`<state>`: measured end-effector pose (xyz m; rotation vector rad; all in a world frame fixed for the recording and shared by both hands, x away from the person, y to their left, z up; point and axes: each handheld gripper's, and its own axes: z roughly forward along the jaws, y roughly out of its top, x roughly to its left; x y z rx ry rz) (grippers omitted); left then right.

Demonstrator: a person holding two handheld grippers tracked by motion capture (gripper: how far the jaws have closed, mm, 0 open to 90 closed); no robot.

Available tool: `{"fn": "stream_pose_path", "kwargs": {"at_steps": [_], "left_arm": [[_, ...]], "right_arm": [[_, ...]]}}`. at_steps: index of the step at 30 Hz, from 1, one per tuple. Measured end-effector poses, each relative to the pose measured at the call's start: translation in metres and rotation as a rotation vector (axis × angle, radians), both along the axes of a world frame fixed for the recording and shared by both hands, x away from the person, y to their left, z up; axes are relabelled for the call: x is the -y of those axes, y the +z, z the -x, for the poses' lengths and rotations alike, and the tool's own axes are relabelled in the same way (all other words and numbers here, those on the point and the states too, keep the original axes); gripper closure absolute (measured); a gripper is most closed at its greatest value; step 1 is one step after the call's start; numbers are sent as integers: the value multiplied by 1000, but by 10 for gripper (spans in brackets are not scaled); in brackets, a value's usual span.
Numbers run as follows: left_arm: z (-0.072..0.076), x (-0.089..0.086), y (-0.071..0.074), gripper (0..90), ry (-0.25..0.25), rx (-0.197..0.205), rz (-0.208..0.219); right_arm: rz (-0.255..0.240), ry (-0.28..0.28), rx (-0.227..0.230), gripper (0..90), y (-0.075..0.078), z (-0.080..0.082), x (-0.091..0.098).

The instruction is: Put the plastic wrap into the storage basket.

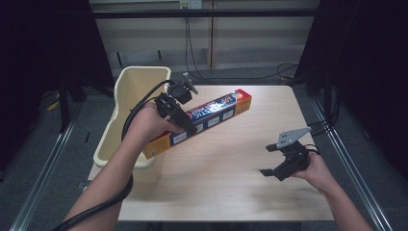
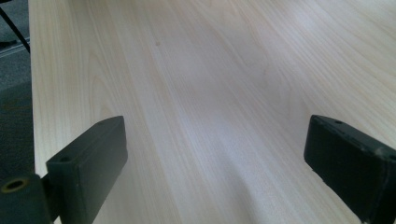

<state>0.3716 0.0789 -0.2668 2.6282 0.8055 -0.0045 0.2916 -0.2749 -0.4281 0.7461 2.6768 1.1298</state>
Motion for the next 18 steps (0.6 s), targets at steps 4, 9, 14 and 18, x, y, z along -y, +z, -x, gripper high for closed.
{"fn": "stream_pose_path", "kwargs": {"at_steps": [4,9,14,18], "left_arm": [[1,-8,4,413,27,-8,7],[2,-19,11,413,62,-6,-8],[3,-27,15,413,124,4,3],[4,-32,19,413,146,-1,0]], "right_arm": [[-6,5,-4,59,-1,1,1],[-1,-3,-4,59,-2,1,1],[-1,2,0,59,-2,1,1],[-4,4,-7,59,-4,1,1]]}}
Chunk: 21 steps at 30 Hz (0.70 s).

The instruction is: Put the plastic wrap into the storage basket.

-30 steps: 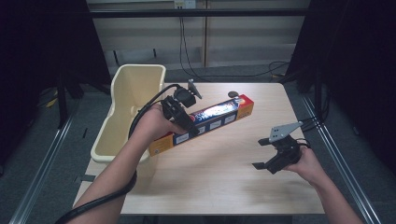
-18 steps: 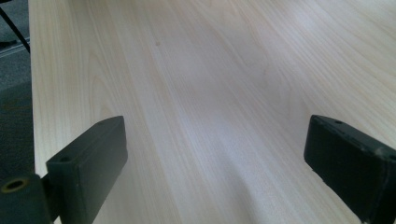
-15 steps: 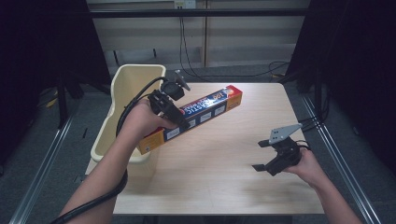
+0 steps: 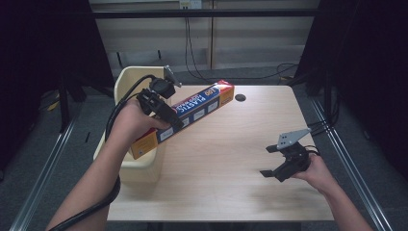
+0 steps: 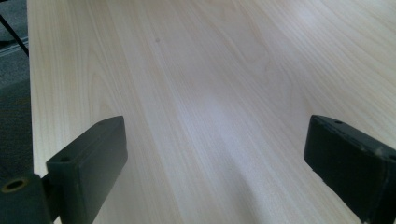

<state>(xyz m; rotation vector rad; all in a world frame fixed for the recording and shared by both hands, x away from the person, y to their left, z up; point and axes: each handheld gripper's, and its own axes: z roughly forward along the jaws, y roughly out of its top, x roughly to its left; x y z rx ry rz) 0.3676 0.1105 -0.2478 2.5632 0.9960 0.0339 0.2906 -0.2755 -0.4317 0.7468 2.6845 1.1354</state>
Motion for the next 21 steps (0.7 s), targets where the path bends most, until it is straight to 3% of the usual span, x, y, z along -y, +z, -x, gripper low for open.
{"fn": "stream_pose_path", "kwargs": {"at_steps": [15,21], "left_arm": [[0,-25,6,413,79,-2,9],[0,-33,8,413,141,0,29]], "right_arm": [[-5,2,-6,58,0,1,0],[-10,-3,-7,58,0,0,0]]}}
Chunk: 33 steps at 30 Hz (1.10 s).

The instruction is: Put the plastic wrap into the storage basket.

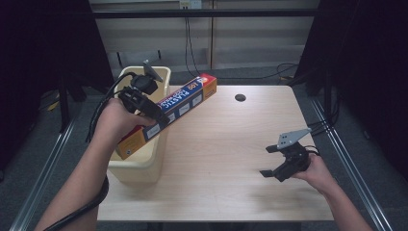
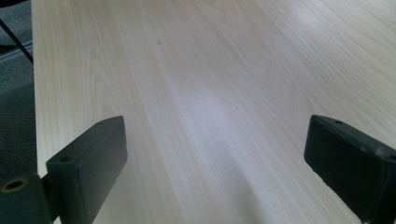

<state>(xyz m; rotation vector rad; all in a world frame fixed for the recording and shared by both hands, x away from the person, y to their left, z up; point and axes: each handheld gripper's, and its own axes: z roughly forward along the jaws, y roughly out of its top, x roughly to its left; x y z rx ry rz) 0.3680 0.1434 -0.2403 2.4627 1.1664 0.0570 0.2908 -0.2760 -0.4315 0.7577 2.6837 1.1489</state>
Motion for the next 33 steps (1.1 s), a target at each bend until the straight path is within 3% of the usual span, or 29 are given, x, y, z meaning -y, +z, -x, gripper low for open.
{"fn": "stream_pose_path", "kwargs": {"at_steps": [33], "left_arm": [[-9,-37,13,411,153,0,8]], "right_arm": [[3,-4,-2,62,-2,-3,2]]}}
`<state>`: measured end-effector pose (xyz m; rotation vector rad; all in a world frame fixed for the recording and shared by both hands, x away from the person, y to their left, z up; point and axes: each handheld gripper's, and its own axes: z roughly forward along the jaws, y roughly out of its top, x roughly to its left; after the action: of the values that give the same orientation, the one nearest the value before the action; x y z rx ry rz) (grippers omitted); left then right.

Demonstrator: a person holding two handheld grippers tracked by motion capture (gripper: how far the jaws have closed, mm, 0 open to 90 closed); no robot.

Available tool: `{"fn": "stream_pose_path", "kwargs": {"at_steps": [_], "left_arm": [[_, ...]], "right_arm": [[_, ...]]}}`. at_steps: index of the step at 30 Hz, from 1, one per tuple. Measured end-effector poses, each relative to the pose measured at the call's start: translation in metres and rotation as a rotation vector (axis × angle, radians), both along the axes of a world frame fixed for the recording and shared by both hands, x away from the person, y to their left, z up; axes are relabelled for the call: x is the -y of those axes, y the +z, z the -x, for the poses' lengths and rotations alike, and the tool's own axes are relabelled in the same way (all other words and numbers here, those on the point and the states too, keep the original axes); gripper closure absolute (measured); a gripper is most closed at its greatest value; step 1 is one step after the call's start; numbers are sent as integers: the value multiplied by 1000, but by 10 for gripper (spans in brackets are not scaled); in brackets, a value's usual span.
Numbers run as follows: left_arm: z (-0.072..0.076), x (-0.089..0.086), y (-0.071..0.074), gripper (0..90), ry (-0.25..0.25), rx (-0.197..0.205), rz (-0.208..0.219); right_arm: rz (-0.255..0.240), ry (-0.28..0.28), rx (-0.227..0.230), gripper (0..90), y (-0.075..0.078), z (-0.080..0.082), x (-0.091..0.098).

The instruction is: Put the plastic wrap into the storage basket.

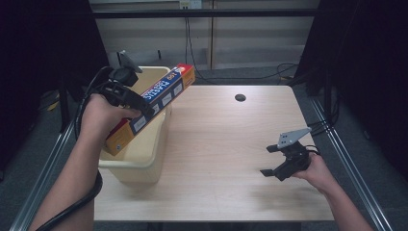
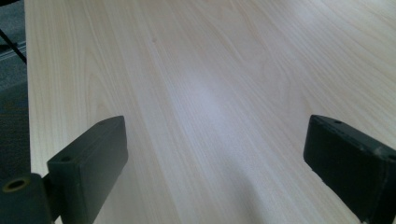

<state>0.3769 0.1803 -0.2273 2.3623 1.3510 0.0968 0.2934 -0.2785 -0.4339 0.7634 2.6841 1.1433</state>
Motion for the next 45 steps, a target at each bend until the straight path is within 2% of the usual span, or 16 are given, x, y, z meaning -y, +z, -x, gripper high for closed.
{"fn": "stream_pose_path", "kwargs": {"at_steps": [5,7,9,10,12,14,20,21,26,30,32,35,41,45], "left_arm": [[0,-5,1,411,36,4,2],[0,-7,1,411,67,9,3],[-1,-11,1,411,73,5,-7],[-1,-11,2,411,99,10,-5],[-2,-14,3,411,100,6,-11],[-3,-16,4,410,141,11,-9],[-7,-23,6,410,197,4,-17],[-8,-24,5,411,211,4,-9],[-10,-24,4,410,267,7,-40],[-11,-25,6,409,315,8,-36],[-11,-25,7,409,327,7,-36],[-11,-22,6,410,342,12,-80],[-11,-23,6,409,367,0,-67],[-9,-23,7,409,383,2,-85]], "right_arm": [[8,-3,3,63,0,1,-1],[9,-2,5,63,0,1,-1],[6,0,1,63,1,1,-1],[6,-4,1,63,1,1,-1],[5,-4,2,63,1,1,-1],[-1,-1,1,64,2,1,0],[-7,-8,9,64,4,1,1],[-8,-11,12,64,4,2,1],[-9,-10,12,64,5,2,2],[-9,-13,11,64,5,2,3],[-7,-14,12,64,5,2,3],[-10,-7,14,64,5,1,3],[-13,-12,19,63,7,2,4],[-14,-10,14,64,7,2,4]]}}
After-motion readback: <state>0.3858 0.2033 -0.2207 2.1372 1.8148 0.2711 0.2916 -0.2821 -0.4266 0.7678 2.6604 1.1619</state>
